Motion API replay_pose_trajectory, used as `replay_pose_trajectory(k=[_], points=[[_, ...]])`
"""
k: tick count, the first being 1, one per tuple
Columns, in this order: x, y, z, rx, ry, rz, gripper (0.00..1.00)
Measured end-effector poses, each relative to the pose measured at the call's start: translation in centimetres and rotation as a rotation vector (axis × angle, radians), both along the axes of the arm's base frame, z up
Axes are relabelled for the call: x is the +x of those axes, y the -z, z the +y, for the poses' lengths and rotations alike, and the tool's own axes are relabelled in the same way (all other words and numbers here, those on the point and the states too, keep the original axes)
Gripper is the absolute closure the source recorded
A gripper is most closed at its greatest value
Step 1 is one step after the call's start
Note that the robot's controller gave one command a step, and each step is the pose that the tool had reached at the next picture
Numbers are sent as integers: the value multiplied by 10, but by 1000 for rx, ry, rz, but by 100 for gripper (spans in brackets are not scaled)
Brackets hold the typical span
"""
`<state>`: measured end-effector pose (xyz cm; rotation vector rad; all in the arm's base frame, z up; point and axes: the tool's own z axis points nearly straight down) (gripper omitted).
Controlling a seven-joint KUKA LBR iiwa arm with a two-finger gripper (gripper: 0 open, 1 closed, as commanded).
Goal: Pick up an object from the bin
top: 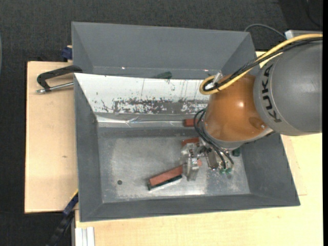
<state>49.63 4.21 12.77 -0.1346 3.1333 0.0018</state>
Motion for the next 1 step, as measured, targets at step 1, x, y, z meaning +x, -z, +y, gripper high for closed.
replay_pose_trajectory(k=[1], points=[[40, -98, -20, -1, 13, 0, 100]])
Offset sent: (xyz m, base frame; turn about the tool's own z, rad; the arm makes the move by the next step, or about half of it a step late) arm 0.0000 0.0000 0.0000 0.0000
